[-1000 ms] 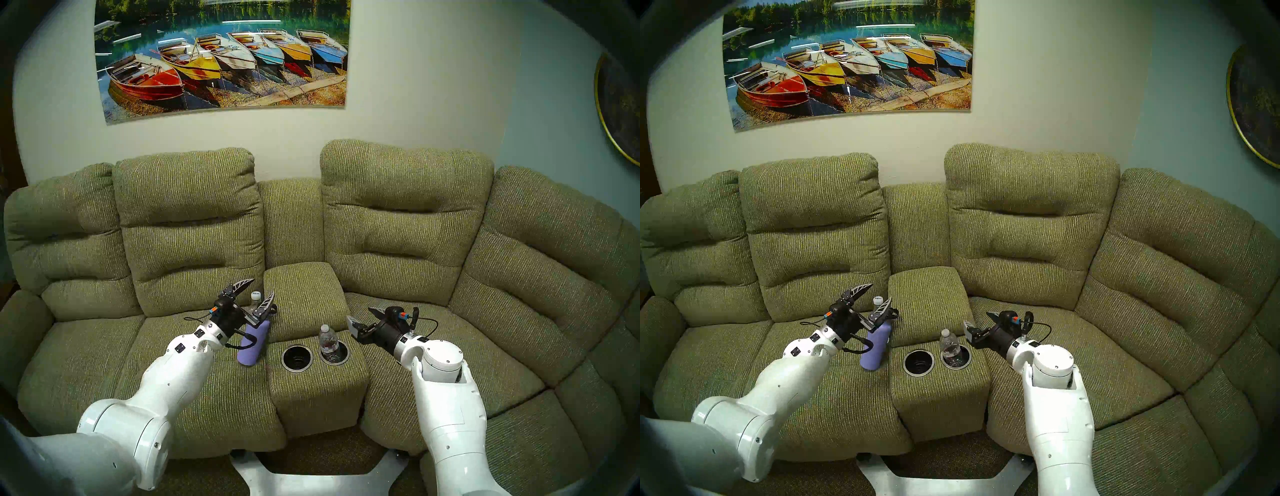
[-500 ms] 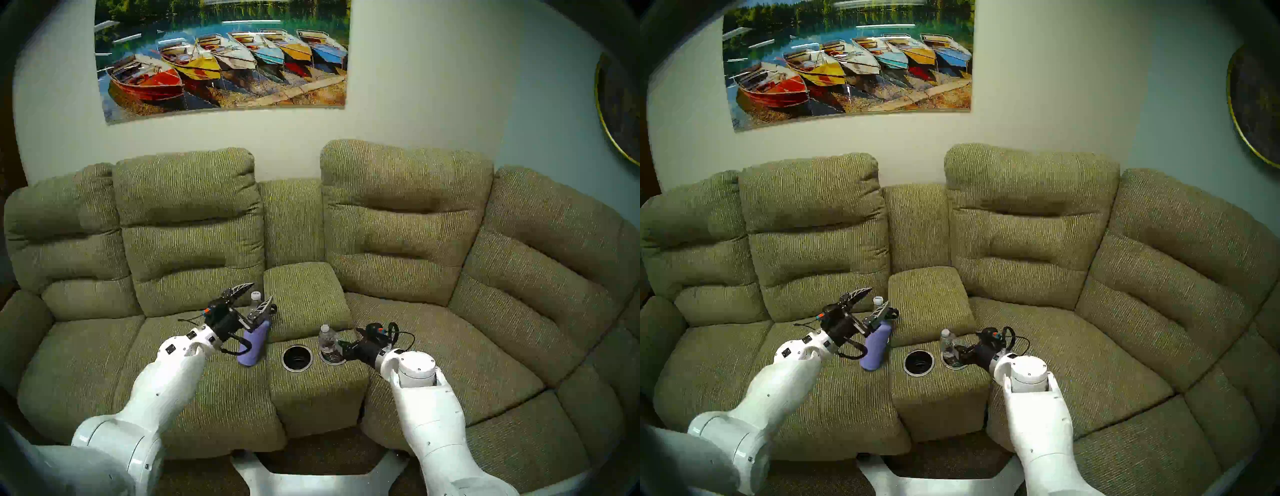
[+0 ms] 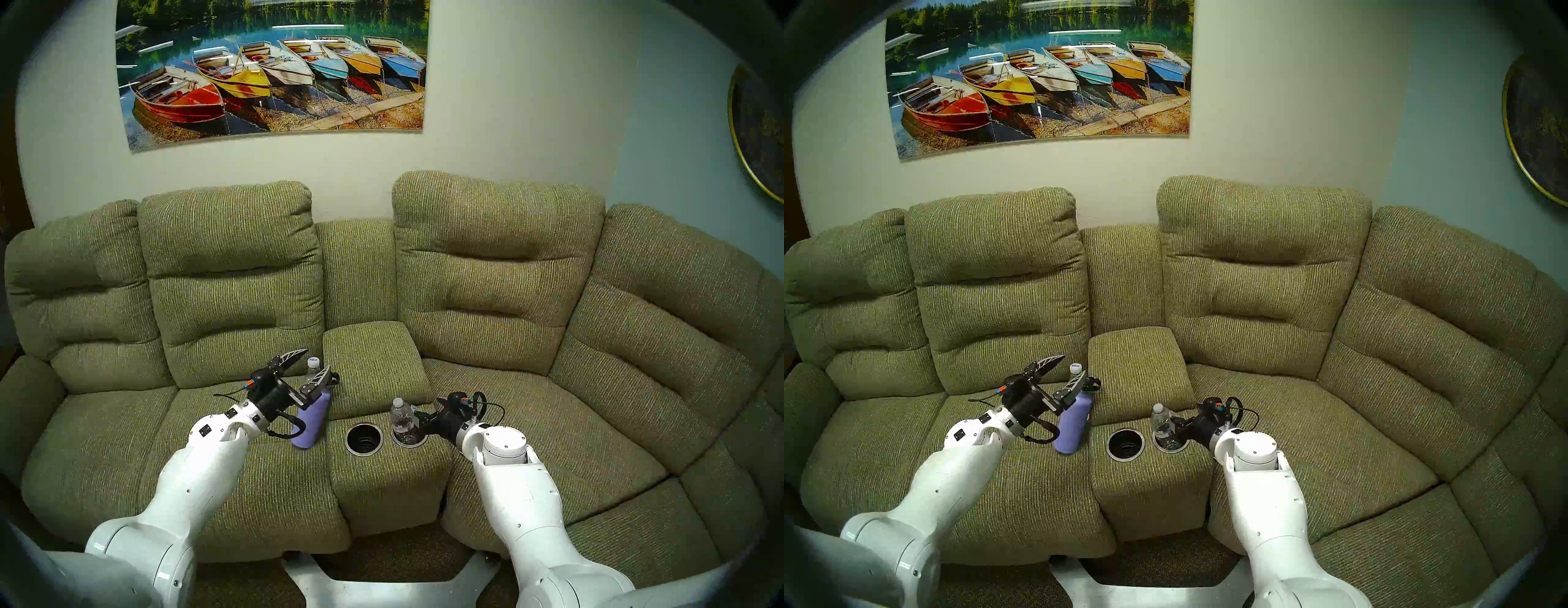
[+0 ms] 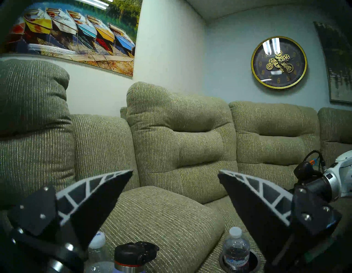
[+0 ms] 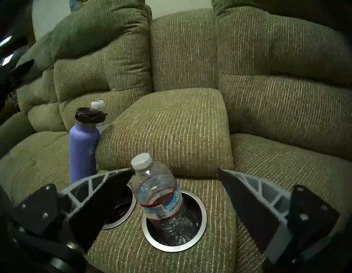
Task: Take bottles out of cup holder
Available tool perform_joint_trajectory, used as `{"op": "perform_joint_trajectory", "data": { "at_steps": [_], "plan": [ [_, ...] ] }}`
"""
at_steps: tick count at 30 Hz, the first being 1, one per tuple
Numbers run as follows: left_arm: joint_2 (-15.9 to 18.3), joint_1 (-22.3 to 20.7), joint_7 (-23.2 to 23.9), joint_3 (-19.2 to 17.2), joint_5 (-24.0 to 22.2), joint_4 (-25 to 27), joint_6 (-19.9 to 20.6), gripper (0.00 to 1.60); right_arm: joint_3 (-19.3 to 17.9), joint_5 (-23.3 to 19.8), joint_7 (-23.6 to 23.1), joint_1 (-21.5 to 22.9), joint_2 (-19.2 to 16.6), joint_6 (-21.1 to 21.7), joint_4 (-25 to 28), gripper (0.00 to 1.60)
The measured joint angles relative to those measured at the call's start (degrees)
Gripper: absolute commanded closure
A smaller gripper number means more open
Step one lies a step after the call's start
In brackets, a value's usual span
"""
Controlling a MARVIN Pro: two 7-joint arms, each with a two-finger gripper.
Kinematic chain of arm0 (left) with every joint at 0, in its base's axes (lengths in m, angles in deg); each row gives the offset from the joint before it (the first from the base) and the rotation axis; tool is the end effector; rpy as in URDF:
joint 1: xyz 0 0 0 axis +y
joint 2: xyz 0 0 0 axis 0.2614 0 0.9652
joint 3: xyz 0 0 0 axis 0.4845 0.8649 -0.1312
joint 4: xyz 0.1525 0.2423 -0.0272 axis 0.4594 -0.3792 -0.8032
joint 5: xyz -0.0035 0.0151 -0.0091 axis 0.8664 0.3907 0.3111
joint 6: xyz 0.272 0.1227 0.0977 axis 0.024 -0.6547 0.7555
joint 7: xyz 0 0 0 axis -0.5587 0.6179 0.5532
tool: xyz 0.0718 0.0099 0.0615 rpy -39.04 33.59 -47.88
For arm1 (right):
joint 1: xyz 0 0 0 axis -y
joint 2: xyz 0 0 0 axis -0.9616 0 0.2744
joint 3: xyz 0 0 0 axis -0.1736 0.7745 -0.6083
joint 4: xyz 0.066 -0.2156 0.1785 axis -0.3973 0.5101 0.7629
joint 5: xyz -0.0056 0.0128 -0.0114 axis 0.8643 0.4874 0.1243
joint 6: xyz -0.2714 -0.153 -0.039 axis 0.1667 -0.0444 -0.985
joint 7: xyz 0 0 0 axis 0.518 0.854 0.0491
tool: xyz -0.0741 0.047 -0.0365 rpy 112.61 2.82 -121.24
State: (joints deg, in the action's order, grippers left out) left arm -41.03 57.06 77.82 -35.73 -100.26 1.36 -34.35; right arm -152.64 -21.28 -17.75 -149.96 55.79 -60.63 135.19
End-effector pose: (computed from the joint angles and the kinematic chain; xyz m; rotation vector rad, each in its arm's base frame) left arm 0.4451 0.0916 -0.3902 1.6851 -0.5378 1.9529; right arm 0.4469 0.0450 -0.4448 -2.2936 -0.4053 -1.5119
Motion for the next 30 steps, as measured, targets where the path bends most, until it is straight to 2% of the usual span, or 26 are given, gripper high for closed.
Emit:
{"op": "perform_joint_trajectory", "data": {
  "at_steps": [9,15,22,30],
  "plan": [
    [0.04,0.18,-1.20,-0.01,0.11,1.10,-0.24,0.00,-1.28,-1.10,-0.38,0.34,0.35,-1.41,1.14,0.00],
    [0.09,0.19,-1.61,-0.01,0.15,1.38,-0.35,0.00,-0.13,-0.43,-1.62,1.00,0.30,-1.26,0.52,0.00],
    [0.16,0.17,-2.05,-0.02,0.14,1.31,-0.41,0.00,1.59,2.19,-1.74,3.95,0.29,-0.79,-5.21,0.00],
    [0.40,0.11,-2.28,-0.04,0.08,1.03,-0.44,0.00,2.14,4.20,0.31,8.22,0.33,-0.64,-11.90,0.00]
  ]
}}
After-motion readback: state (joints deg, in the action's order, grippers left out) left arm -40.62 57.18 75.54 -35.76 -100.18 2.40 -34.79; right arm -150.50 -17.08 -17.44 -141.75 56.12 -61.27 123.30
